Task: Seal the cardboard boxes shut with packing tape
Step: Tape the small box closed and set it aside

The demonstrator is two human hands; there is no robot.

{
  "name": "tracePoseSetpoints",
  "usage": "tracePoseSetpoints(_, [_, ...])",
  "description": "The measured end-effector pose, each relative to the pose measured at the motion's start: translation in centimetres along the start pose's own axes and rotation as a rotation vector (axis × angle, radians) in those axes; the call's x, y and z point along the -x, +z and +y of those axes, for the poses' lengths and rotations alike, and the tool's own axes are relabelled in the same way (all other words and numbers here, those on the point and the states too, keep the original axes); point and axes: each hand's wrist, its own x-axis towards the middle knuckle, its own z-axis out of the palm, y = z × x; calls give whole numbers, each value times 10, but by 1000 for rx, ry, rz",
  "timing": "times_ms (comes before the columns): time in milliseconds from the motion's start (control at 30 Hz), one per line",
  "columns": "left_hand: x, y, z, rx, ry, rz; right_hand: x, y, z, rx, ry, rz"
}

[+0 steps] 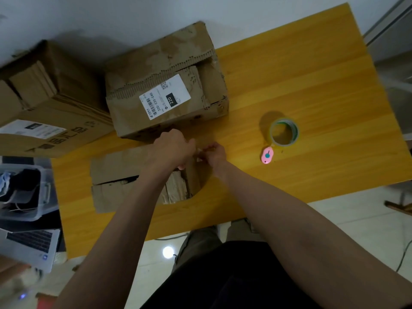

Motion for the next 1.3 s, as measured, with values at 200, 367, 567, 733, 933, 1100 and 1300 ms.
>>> tracePoseSetpoints(200, [-2,0,-1,-4,-16,-20,-4,11,5,100,-3,28])
tracePoseSetpoints(367, [-2,1,-4,-39,-20,-23,5,13,3,187,-35,13])
tracePoseSetpoints(567, [-4,-2,-6,-36,-18,-6,7,11,4,290,-4,-49])
tracePoseSetpoints(733, [-6,-3,-8,-16,-26,-3,12,7,-7,337,-19,-137])
tracePoseSetpoints(933, [-9,-1,-11,18,-45,-5,39,-10,-25,180,-94,-342])
tracePoseSetpoints(1100, [-8,-2,-9,38,-50,-7,53,-11,-26,112,-129,-430])
tracePoseSetpoints(1300, [-6,-4,-6,21,-43,2,69,-12,-16,214,-295,-450])
